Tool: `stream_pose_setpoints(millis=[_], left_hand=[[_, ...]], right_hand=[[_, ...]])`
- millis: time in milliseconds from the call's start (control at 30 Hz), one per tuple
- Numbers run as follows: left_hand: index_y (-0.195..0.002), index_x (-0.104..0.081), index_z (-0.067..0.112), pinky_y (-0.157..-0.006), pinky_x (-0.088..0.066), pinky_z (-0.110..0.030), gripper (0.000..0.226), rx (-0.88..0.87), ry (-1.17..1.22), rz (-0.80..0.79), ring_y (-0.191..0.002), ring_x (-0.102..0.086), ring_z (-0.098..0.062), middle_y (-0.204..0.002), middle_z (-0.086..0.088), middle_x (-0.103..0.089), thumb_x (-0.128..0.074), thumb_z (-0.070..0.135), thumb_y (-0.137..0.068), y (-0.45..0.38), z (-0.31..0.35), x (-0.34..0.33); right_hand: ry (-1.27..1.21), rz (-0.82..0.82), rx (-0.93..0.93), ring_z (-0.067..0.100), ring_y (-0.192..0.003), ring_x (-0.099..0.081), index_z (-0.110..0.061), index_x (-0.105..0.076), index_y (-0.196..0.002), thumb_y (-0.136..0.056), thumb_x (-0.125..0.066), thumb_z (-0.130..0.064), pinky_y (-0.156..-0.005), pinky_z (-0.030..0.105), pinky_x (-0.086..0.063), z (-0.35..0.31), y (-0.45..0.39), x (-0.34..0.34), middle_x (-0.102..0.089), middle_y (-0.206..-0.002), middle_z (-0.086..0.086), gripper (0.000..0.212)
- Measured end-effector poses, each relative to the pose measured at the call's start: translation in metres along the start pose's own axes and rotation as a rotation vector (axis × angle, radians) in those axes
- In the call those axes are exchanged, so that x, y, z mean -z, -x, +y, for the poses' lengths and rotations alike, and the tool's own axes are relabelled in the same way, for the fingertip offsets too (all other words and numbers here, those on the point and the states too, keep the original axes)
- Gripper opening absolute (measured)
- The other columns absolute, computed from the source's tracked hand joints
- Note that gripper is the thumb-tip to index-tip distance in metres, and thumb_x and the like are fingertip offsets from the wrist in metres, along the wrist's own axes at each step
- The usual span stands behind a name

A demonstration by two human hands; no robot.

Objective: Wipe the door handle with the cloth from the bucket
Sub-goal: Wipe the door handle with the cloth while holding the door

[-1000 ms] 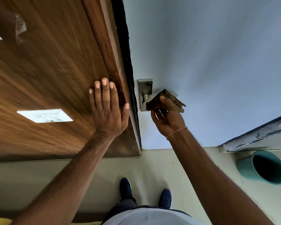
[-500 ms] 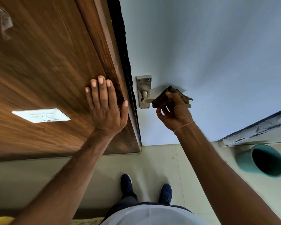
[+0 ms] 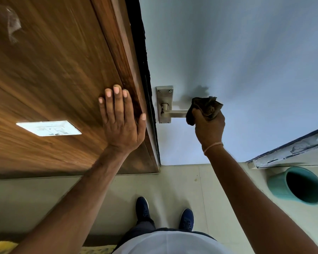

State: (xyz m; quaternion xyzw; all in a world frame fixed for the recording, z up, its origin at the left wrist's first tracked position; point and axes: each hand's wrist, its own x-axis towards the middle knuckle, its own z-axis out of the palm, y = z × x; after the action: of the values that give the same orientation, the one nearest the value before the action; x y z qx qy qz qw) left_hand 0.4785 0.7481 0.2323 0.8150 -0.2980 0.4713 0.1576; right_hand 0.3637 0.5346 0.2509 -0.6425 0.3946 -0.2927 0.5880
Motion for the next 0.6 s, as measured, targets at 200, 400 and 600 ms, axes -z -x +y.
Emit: stream_pose_setpoints(millis=[200, 400, 600], left_hand=[[-0.167, -0.013, 0.001, -0.134, -0.012, -0.054, 0.086, 0.005, -0.005, 0.008, -0.166, -0.001, -0.03, -0.164, -0.027, -0.028, -0.052, 0.037, -0.099, 0.0, 0.0, -0.002], [-0.167, -0.011, 0.001, -0.133, -0.012, -0.055, 0.086, 0.015, -0.004, 0.021, -0.166, 0.0, -0.03, -0.162, -0.027, -0.028, -0.05, 0.039, -0.1, 0.0, 0.003, -0.006], [-0.167, -0.01, 0.002, -0.134, -0.01, -0.055, 0.09, 0.014, -0.006, 0.033, -0.166, 0.002, -0.029, -0.161, -0.028, -0.028, -0.053, 0.038, -0.098, -0.002, 0.002, -0.006]], right_hand=[[0.653, -0.046, 0.641, 0.026, -0.099, -0.064, -0.022, -0.071, -0.116, -0.087, -0.065, -0.031, -0.088, 0.039, -0.047, 0.007, -0.004, 0.011, -0.074, -0.112, -0.004, 0.031], [0.698, -0.102, 0.809, 0.03, -0.117, -0.065, -0.017, -0.073, -0.124, -0.084, -0.062, -0.025, -0.1, 0.042, -0.047, 0.008, 0.013, 0.011, -0.072, -0.124, 0.001, 0.042], [0.8, -0.209, 1.044, 0.035, -0.127, -0.063, -0.009, -0.07, -0.133, -0.081, -0.073, -0.015, -0.107, 0.048, -0.046, 0.018, 0.016, 0.016, -0.069, -0.137, 0.007, 0.052]])
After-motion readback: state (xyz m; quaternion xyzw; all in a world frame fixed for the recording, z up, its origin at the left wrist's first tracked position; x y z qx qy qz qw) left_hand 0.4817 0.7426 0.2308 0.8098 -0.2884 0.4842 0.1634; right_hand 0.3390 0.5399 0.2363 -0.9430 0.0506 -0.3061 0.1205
